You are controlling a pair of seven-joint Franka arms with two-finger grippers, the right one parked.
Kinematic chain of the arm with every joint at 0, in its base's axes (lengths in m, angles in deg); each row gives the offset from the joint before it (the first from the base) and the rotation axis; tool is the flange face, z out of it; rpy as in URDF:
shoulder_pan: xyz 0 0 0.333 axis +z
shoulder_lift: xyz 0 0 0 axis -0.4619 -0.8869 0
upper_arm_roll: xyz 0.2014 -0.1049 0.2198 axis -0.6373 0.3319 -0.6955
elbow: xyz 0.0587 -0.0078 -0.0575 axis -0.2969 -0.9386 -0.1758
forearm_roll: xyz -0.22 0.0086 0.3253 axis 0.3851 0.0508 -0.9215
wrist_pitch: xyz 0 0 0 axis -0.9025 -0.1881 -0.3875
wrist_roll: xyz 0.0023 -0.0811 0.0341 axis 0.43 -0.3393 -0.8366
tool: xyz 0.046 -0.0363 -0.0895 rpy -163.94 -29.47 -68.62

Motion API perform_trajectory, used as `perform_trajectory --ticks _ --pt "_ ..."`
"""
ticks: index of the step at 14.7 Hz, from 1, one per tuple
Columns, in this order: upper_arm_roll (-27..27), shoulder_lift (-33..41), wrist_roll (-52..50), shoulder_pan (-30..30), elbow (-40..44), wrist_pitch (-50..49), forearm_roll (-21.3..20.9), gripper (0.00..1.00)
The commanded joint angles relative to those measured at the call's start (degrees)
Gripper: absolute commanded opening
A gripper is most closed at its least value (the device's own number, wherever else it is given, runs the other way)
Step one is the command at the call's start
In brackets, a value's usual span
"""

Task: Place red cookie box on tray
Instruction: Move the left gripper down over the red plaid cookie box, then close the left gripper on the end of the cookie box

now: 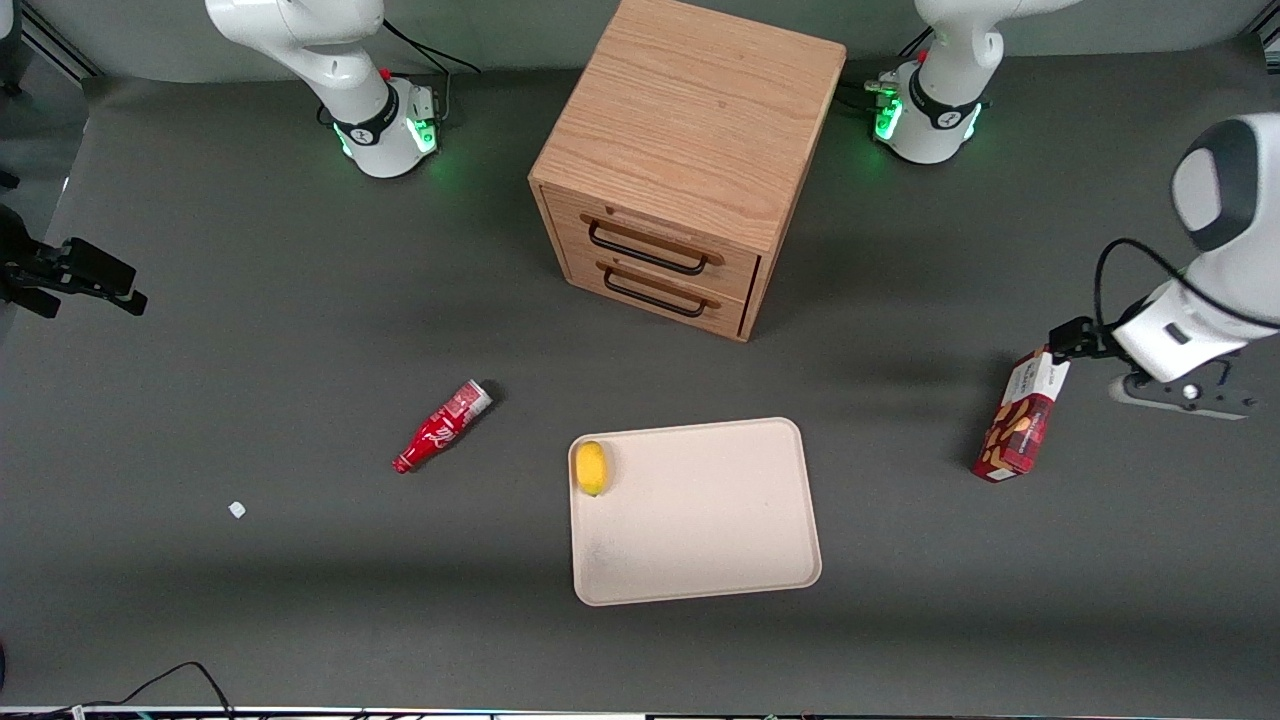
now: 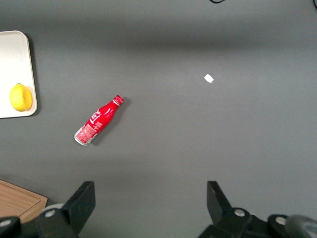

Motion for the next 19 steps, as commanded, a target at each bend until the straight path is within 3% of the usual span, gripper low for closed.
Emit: perform_trajectory --ticks 1,13,19 --pt "-0.16 1.6 3.76 0.21 -6.83 7.4 -1.11 1.0" --pt "-3.31 -10.61 12.13 -0.41 -12.21 30.35 -1.2 1.0" --pt "-4.81 -14.57 14.15 -1.11 -12.56 34.23 -0.5 1.0"
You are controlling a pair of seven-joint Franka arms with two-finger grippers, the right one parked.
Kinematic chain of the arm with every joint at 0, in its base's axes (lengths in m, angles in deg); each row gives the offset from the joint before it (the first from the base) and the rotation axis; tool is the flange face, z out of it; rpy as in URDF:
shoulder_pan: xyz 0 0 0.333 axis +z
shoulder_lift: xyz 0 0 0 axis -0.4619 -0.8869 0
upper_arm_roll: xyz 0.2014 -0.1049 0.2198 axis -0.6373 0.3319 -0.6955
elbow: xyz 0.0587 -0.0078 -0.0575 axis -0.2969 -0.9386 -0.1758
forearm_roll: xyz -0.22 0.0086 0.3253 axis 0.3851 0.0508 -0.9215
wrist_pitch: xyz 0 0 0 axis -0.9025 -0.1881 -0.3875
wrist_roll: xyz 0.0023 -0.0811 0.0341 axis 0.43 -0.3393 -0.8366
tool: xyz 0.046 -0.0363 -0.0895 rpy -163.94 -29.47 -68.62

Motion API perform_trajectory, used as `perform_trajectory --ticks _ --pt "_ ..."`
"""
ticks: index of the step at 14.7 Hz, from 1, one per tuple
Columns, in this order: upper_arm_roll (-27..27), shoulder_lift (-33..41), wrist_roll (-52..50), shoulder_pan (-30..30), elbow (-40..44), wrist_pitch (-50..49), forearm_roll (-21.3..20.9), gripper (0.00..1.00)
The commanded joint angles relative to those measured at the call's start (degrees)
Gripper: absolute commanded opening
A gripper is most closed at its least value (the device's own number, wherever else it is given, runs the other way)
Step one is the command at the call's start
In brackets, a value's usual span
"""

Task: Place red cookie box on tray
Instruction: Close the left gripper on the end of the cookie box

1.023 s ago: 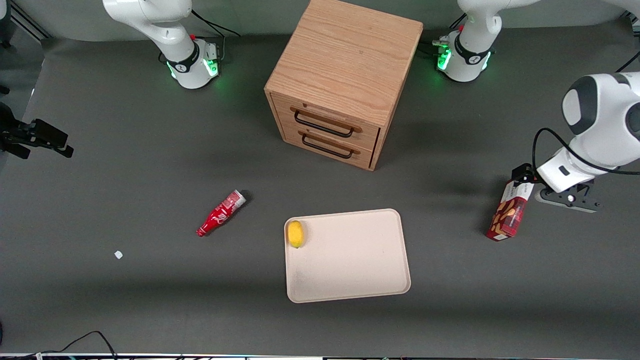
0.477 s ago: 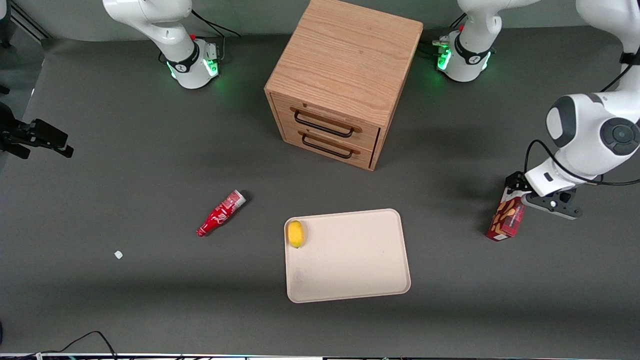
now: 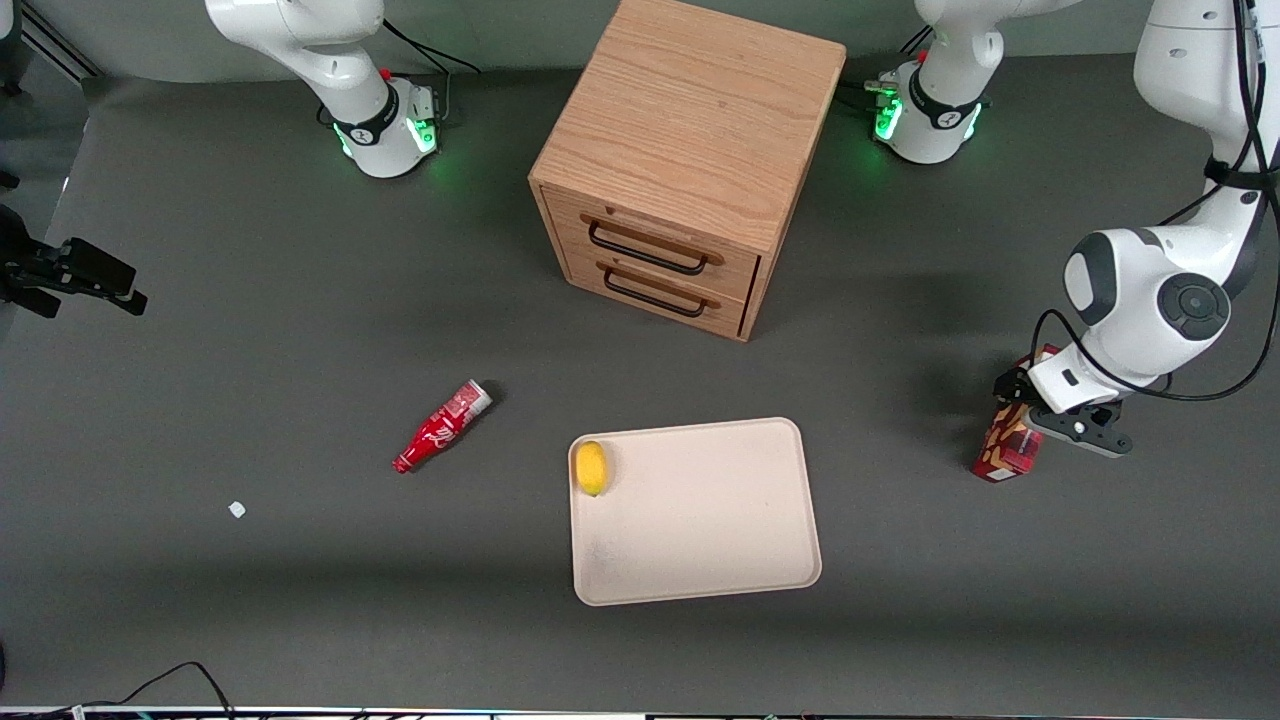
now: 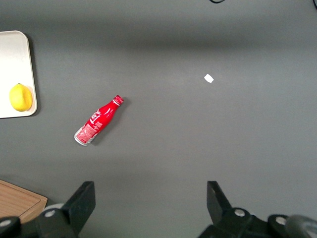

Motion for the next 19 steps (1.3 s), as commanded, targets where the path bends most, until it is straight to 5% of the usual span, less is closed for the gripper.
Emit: perform_trajectory --ticks 1,2,3,6,8,15,19 --pt "-1.22 -0.29 0.52 -1.22 -0.52 1.4 0.21 1.0" --pt "-1.22 -0.29 0.26 -1.3 -0.78 1.4 0.21 0.97" --pt "-1.14 -0.38 0.26 -1.3 -0.96 1.4 0.21 0.84" --pt "-1.14 -0.56 0.26 -1.65 -1.05 1.22 0.3 0.26" --pt "-1.22 -0.82 0.17 -1.74 -1.05 1.13 0.3 0.0" --pt "-1.14 0.14 -1.06 -2.36 -0.18 -0.1 0.3 0.0" --pt "-1.05 3.91 -2.11 -2.27 3.6 -9.38 0.39 0.0"
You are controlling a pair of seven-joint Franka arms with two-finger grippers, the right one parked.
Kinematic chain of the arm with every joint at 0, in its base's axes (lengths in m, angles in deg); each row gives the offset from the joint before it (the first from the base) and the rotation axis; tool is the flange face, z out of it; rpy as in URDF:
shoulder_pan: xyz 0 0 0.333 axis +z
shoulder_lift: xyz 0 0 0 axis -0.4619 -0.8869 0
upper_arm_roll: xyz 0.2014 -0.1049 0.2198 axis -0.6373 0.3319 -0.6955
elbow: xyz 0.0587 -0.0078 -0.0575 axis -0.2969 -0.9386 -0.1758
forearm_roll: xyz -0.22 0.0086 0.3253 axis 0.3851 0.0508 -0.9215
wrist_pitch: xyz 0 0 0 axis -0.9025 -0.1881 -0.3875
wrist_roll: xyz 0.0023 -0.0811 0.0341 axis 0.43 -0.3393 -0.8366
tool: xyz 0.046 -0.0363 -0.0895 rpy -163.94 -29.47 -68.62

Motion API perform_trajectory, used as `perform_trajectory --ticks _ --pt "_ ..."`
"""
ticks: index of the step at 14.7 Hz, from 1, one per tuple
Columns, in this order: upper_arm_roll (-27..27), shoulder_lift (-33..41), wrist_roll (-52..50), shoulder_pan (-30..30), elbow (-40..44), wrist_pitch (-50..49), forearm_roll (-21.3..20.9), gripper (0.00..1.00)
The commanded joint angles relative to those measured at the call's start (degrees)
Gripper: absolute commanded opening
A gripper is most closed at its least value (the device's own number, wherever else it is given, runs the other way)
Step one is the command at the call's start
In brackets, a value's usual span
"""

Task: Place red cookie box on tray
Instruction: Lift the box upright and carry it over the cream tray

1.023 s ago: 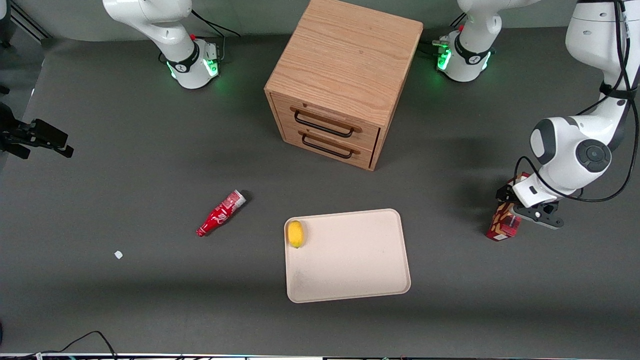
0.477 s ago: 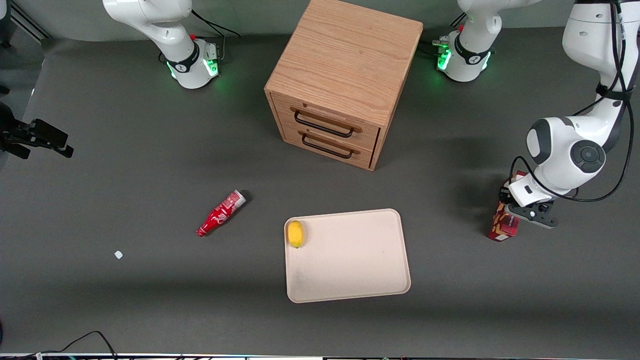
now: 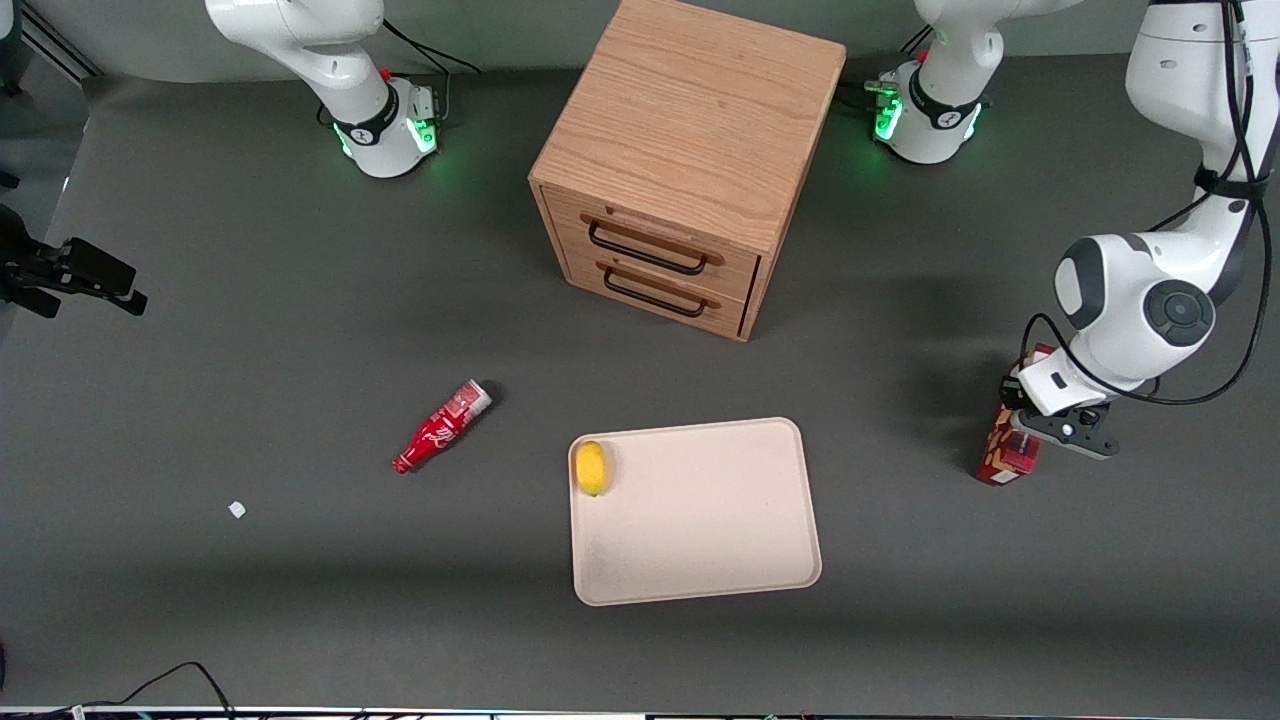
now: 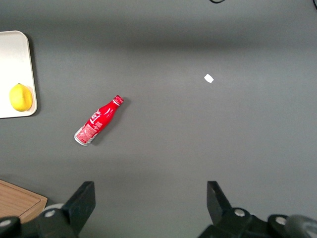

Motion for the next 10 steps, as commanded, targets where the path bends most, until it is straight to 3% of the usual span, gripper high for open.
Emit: perform_trajectory --ticks 1,5,10 --pt "-0.8 4.99 -1.47 -1.2 3.34 -9.25 0.29 0.0" --pt "1.3 5.88 -6.81 -2.16 15.44 -24.45 4.51 0.0" --pt "9.73 1.76 -29.55 -4.79 32.77 -38.8 4.16 0.0"
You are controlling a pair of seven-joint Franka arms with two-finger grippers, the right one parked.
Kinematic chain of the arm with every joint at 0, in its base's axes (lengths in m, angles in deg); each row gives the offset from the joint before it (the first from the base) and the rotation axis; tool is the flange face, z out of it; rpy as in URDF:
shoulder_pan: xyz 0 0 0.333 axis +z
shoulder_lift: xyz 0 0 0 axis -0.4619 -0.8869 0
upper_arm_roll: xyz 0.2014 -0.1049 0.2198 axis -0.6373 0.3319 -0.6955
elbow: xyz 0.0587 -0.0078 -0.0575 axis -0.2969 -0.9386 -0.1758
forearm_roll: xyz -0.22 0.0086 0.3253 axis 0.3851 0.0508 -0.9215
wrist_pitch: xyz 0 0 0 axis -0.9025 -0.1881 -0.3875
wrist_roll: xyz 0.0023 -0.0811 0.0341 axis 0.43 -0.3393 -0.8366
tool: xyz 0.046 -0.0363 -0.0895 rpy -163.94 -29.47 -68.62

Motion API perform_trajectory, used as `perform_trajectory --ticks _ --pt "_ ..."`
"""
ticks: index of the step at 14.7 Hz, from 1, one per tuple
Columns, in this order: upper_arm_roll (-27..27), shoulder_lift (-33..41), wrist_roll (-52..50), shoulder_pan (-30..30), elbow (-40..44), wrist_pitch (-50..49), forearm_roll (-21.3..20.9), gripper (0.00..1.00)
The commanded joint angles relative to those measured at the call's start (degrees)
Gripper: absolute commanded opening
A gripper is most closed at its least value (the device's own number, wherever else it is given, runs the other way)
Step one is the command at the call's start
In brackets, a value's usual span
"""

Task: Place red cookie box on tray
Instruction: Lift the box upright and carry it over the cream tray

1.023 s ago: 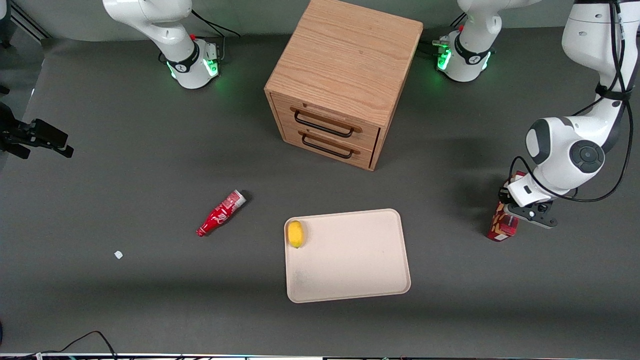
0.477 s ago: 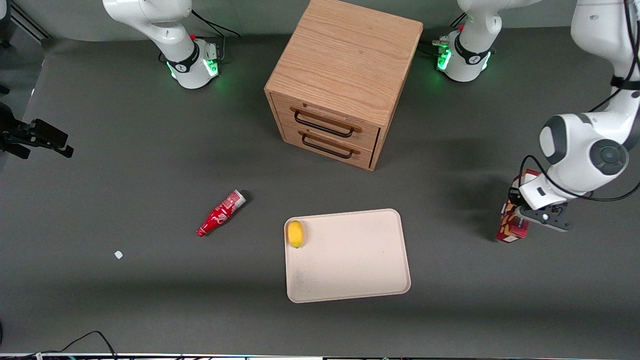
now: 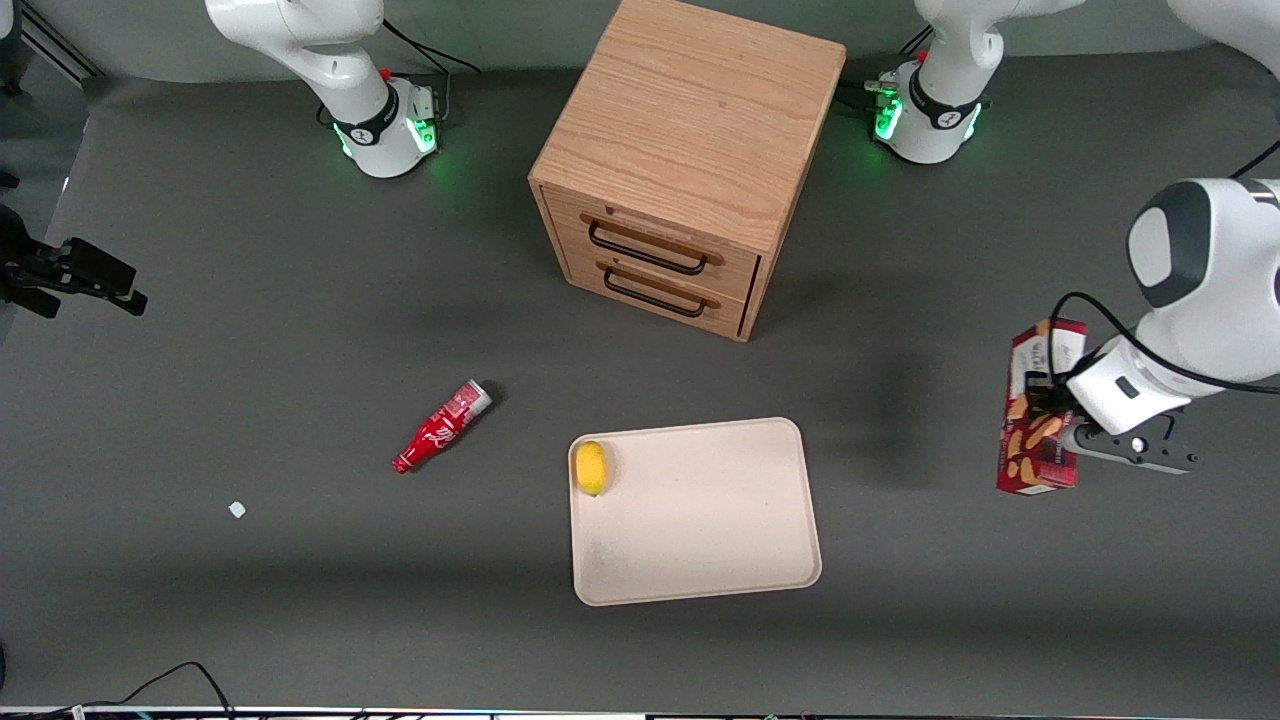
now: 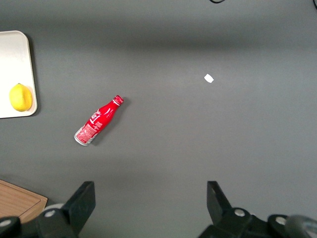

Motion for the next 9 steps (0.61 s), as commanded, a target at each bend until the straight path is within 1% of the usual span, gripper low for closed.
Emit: perform_trajectory --ticks 1,3,5,7,9 --pt "4.4 -5.17 -13.85 -2.22 10.49 -5.42 -0.27 0.0" --pt "8.44 -8.95 -23.87 -3.27 13.93 -4.64 -0.1 0.0" --pt "10.39 -13.78 -31.89 -5.63 18.05 -2.89 -1.24 0.0" --pt "10.57 -17.83 -36.04 -8.27 19.92 -0.17 -4.65 0.0" --pt "10.57 -20.73 -36.93 -9.77 19.92 3.26 -7.64 0.0"
